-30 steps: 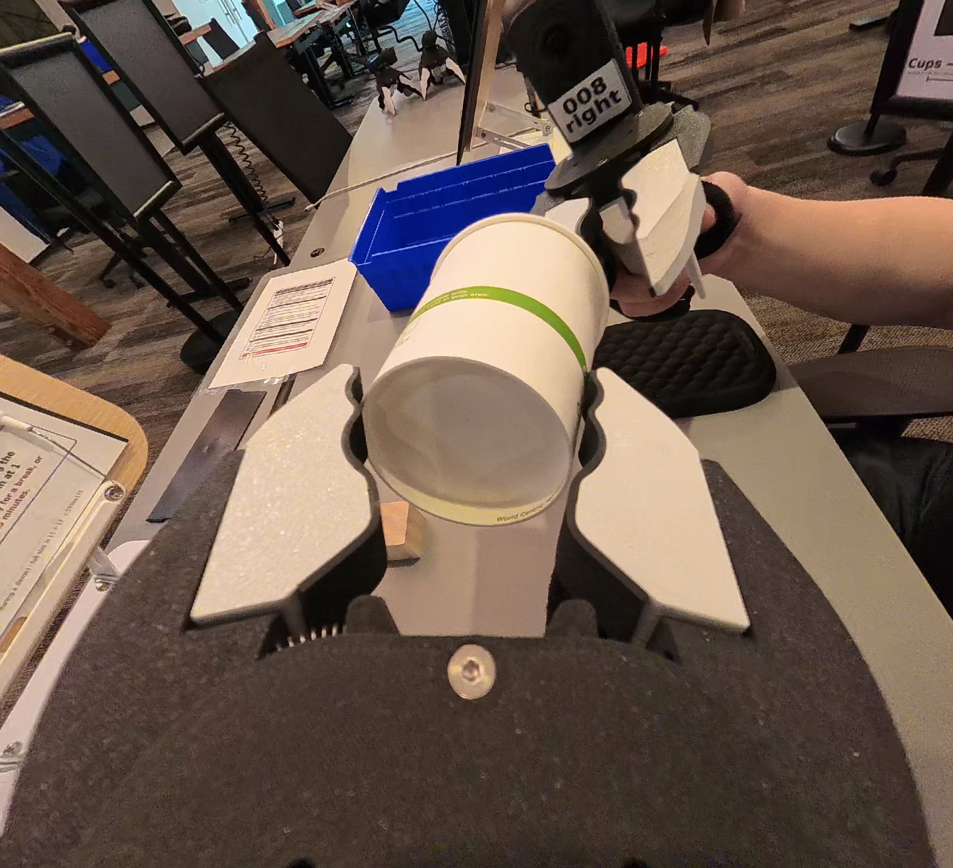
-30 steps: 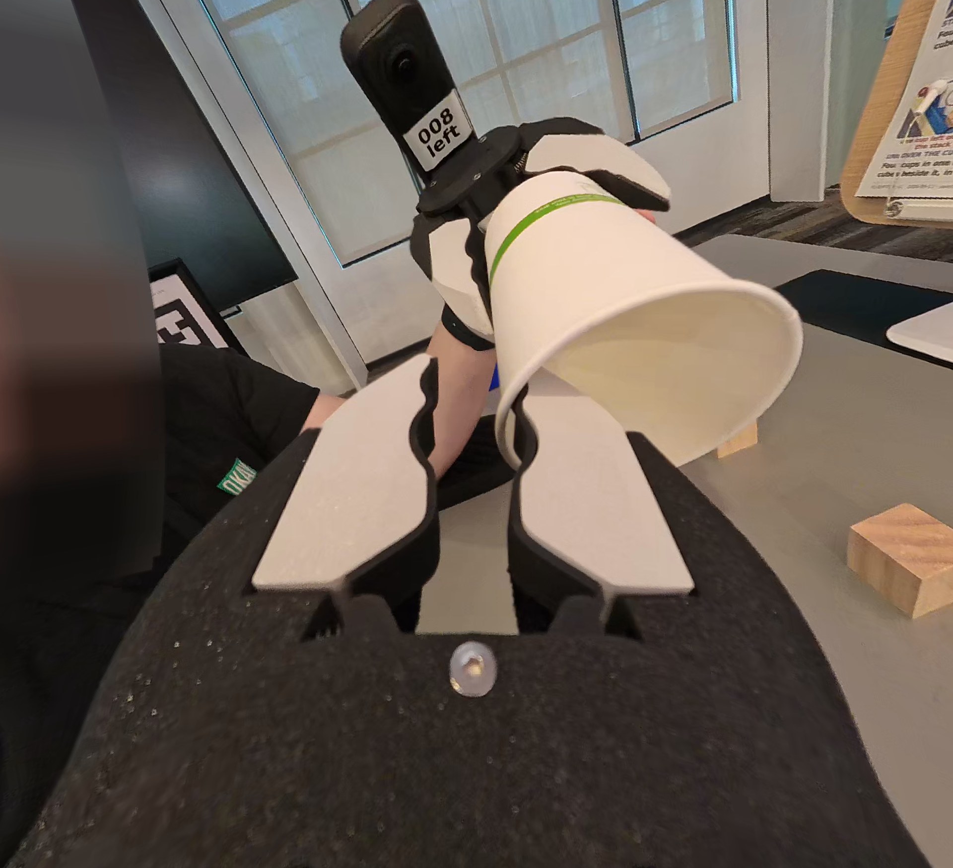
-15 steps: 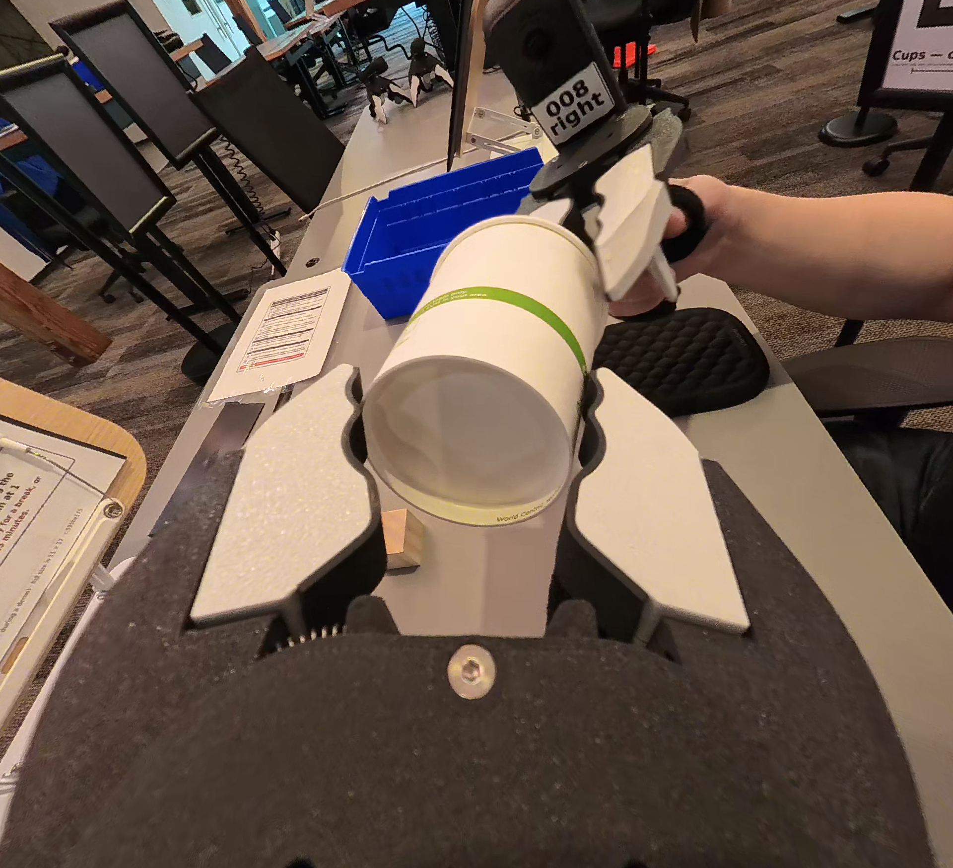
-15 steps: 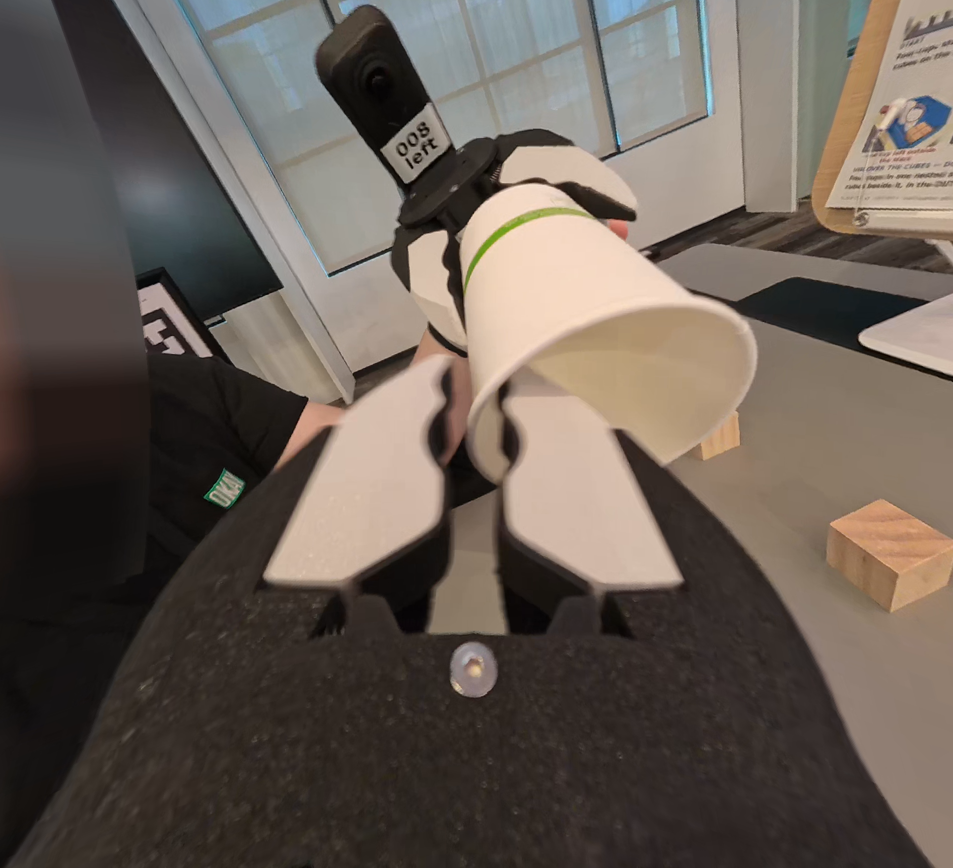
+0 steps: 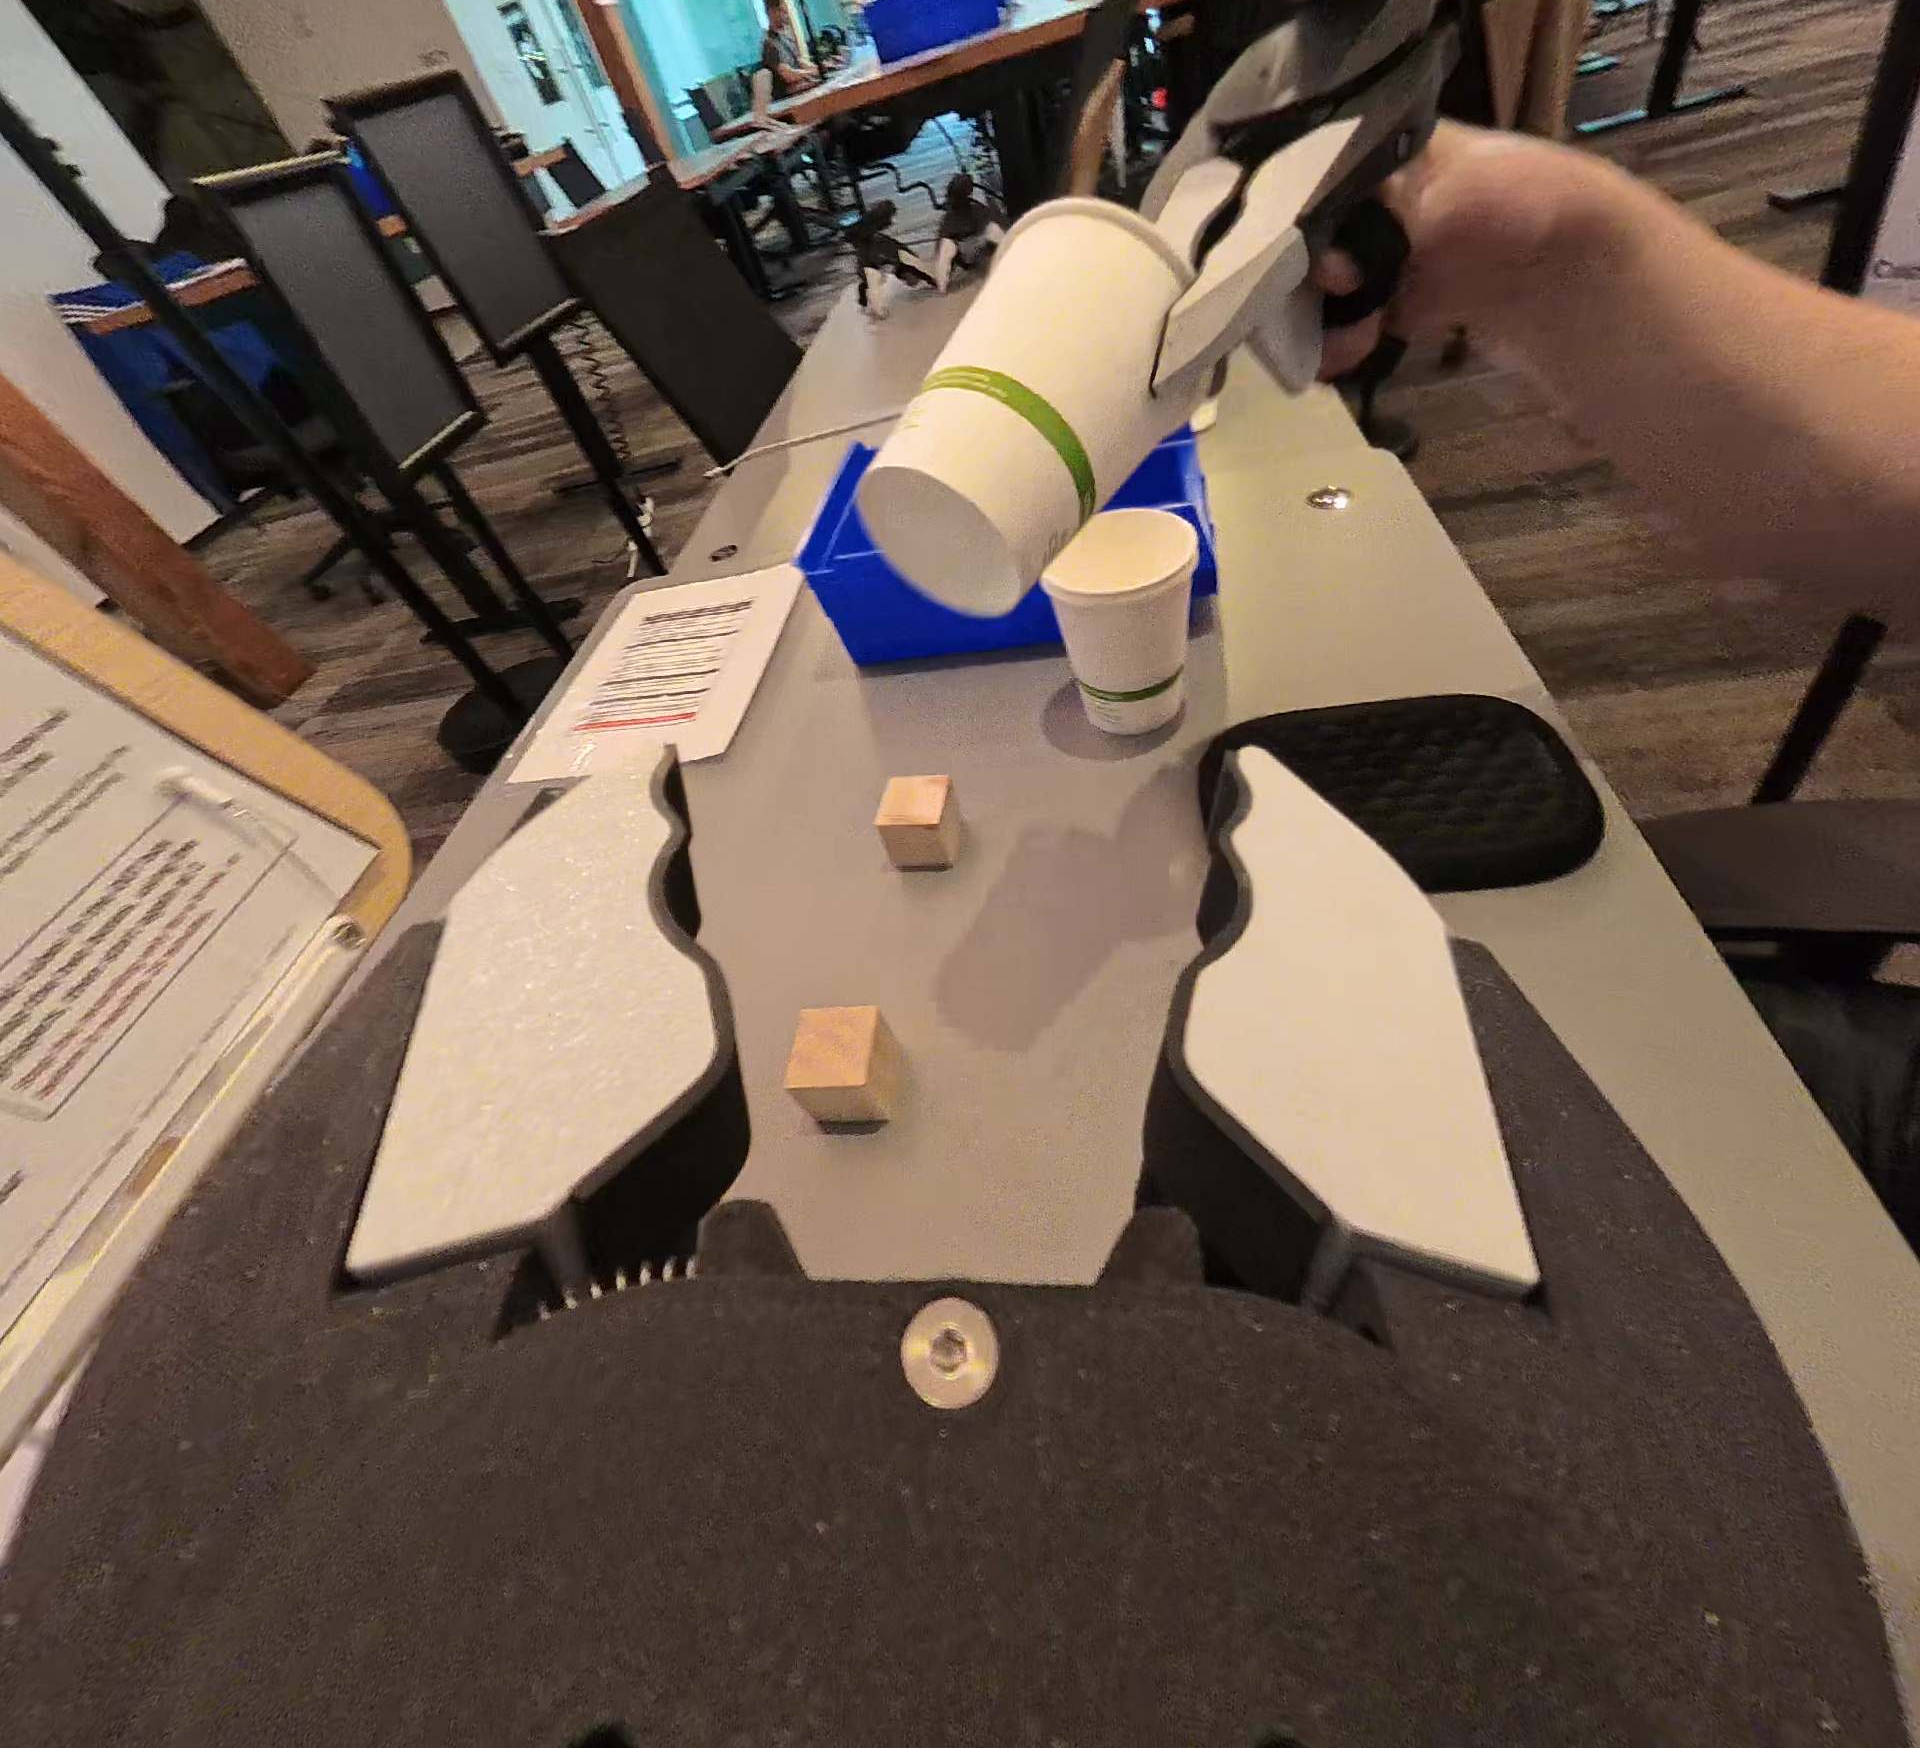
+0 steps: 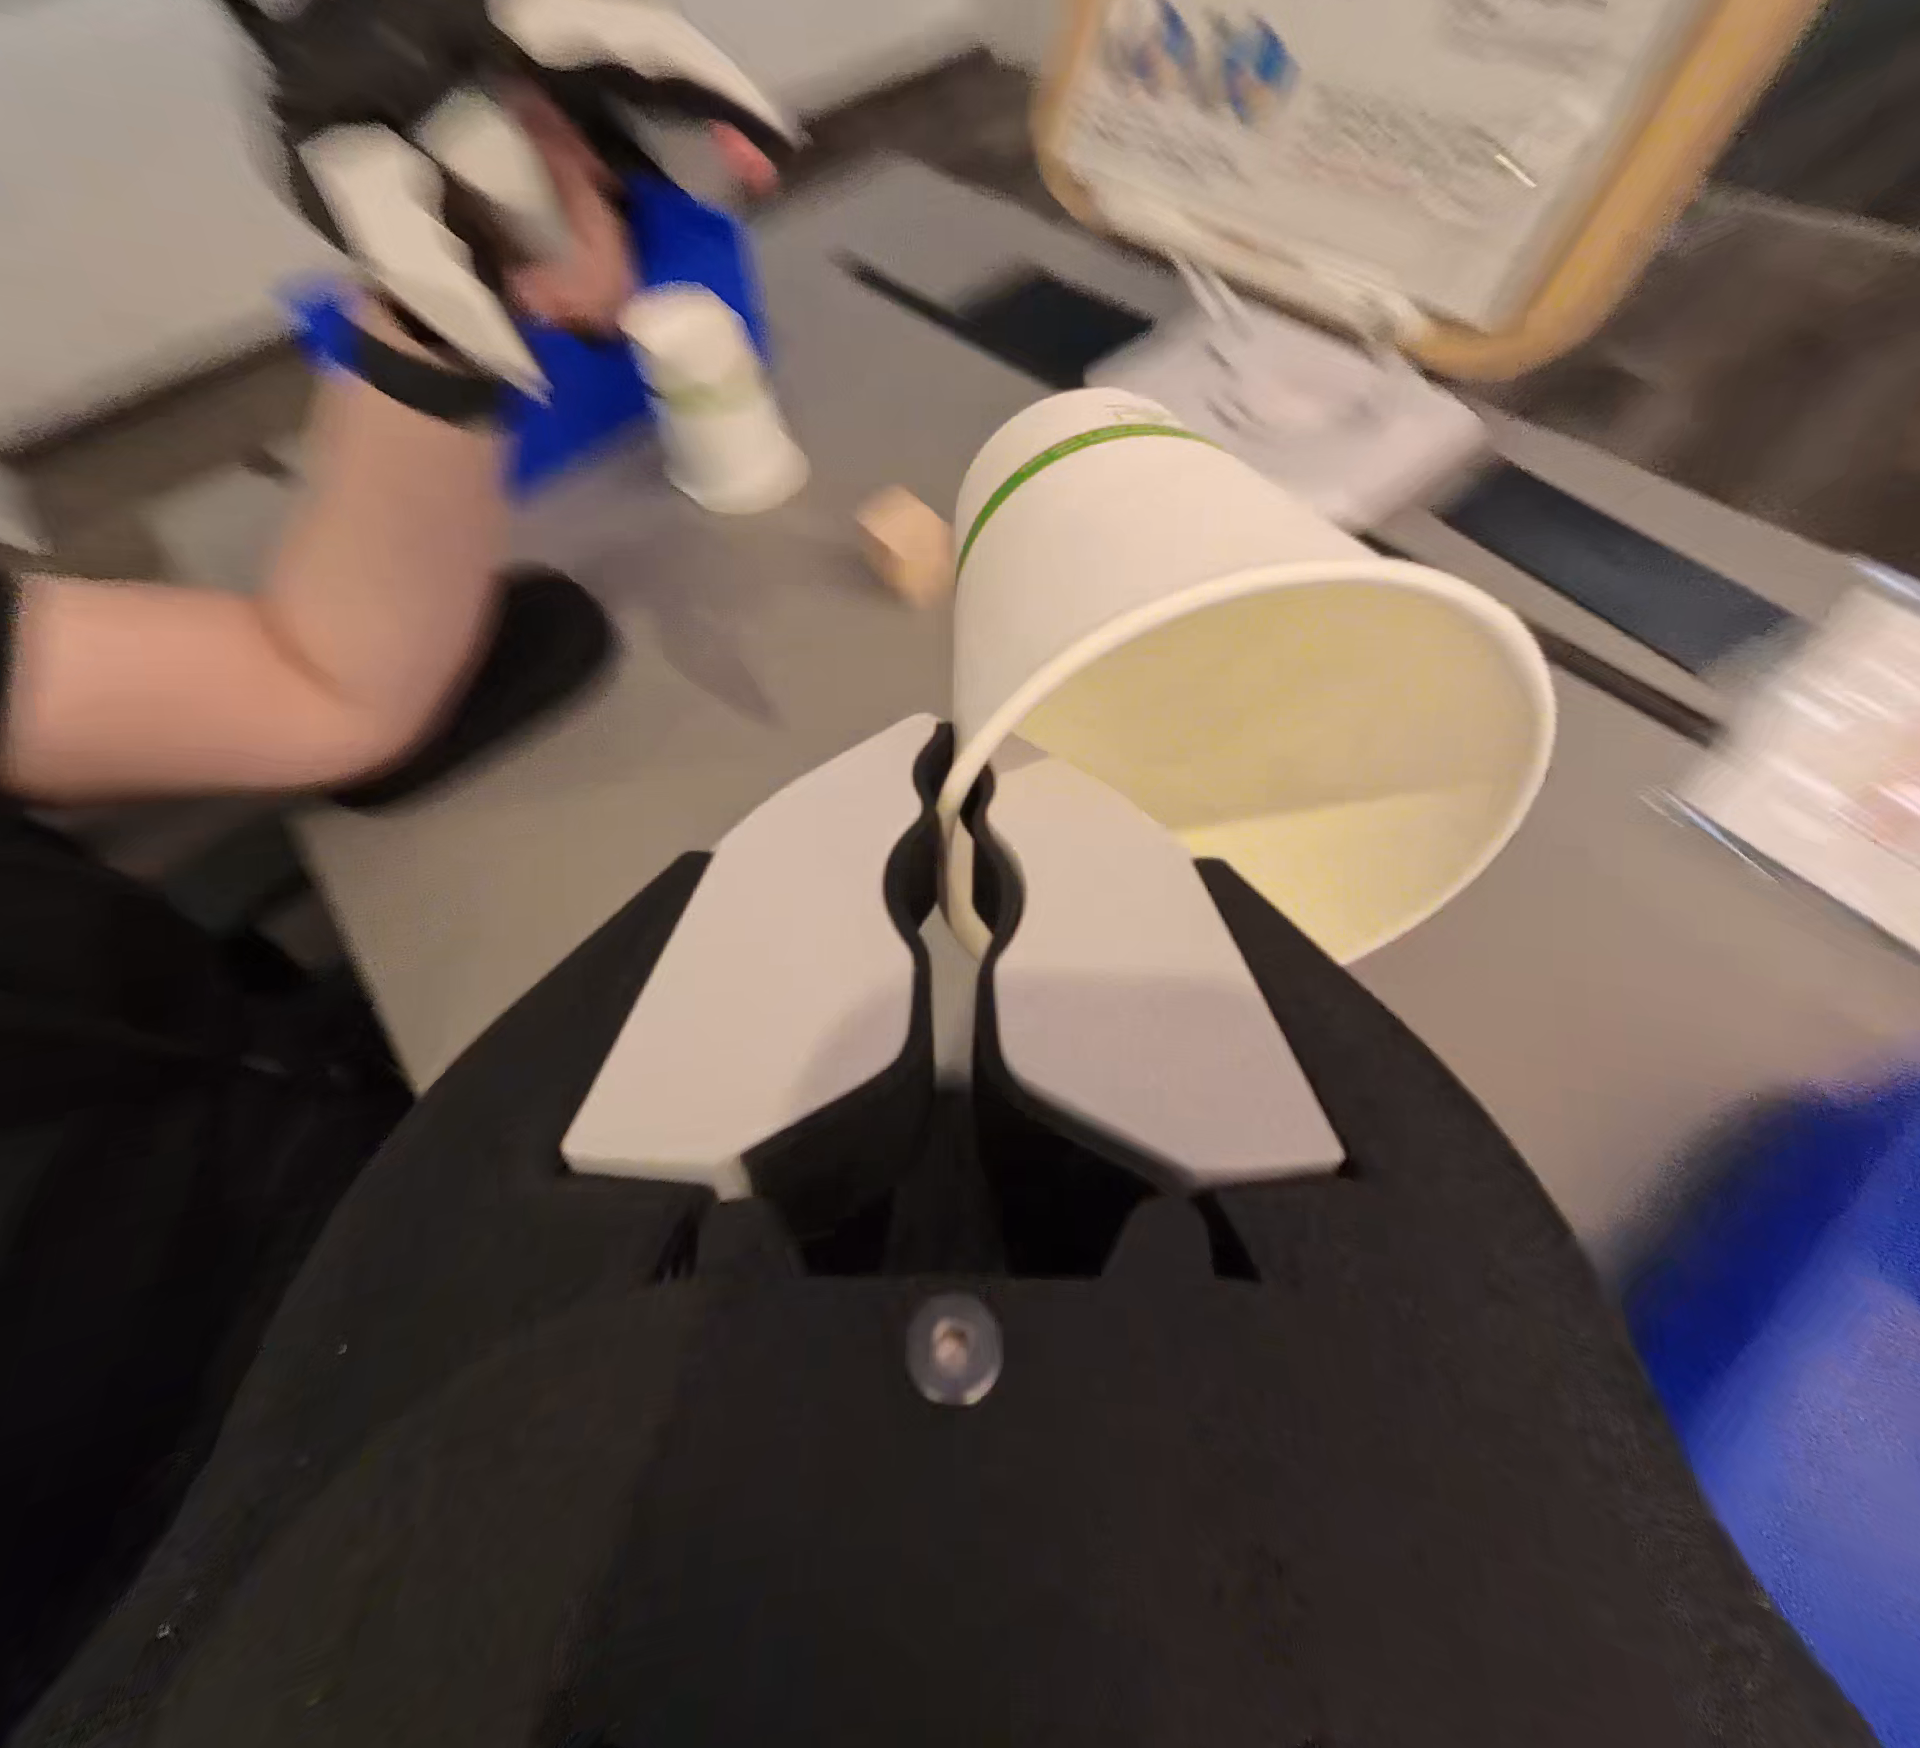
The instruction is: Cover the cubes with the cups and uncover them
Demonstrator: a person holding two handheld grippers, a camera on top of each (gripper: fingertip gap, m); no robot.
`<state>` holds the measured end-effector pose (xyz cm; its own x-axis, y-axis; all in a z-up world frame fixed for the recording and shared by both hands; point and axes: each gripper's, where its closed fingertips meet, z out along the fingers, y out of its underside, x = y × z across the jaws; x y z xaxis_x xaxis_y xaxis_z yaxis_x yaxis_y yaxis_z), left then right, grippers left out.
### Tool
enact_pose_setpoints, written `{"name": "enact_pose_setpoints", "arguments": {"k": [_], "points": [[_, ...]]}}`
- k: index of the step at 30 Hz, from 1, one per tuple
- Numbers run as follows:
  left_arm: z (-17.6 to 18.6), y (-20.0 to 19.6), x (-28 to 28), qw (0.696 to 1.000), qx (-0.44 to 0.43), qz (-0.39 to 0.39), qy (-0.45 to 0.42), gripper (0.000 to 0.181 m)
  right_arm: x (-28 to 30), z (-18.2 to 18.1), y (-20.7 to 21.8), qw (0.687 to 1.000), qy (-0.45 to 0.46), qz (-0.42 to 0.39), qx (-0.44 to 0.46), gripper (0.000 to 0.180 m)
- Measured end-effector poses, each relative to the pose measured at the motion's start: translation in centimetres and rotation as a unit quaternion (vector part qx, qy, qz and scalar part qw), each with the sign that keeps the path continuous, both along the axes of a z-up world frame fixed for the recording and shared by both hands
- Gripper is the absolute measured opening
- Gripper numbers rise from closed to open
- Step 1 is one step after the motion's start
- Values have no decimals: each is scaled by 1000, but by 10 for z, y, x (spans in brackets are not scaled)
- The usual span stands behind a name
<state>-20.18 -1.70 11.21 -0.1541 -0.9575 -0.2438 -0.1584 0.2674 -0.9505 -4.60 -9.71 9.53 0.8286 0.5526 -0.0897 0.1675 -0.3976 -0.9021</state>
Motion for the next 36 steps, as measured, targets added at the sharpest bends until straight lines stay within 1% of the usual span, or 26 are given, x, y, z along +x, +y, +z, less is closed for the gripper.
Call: {"name": "enact_pose_setpoints", "arguments": {"k": [2,4,8,11,13,19,27,29,31,34,36], "points": [[2,7,-5,1000,-6,9,-5,92,51,-5,-9,990,-87,-73,-77,1],[3,12,-8,1000,-9,18,-8,92,80,-7,-23,974,-140,-101,-145,0],[-3,14,-7,1000,1,23,7,90,109,-19,-47,928,-239,-111,-264,1],[-15,11,-4,999,27,21,36,89,117,-41,-59,885,-289,-110,-348,0],[-22,10,-1,997,41,25,54,89,118,-57,-61,864,-311,-101,-383,0],[-26,3,3,997,25,9,66,84,120,-91,-48,828,-341,-100,-434,0],[-27,9,-2,997,28,19,70,84,115,-124,-38,798,-353,-76,-482,1],[-30,13,-5,996,33,27,80,84,115,-130,-38,797,-350,-79,-486,1],[-41,20,-12,991,54,44,111,87,115,-132,-36,801,-347,-84,-481,3],[-63,42,-31,974,98,101,177,90,116,-127,-33,810,-355,-91,-458,13],[-75,60,-45,961,98,143,216,90,116,-120,-33,815,-361,-95,-443,20]]}}
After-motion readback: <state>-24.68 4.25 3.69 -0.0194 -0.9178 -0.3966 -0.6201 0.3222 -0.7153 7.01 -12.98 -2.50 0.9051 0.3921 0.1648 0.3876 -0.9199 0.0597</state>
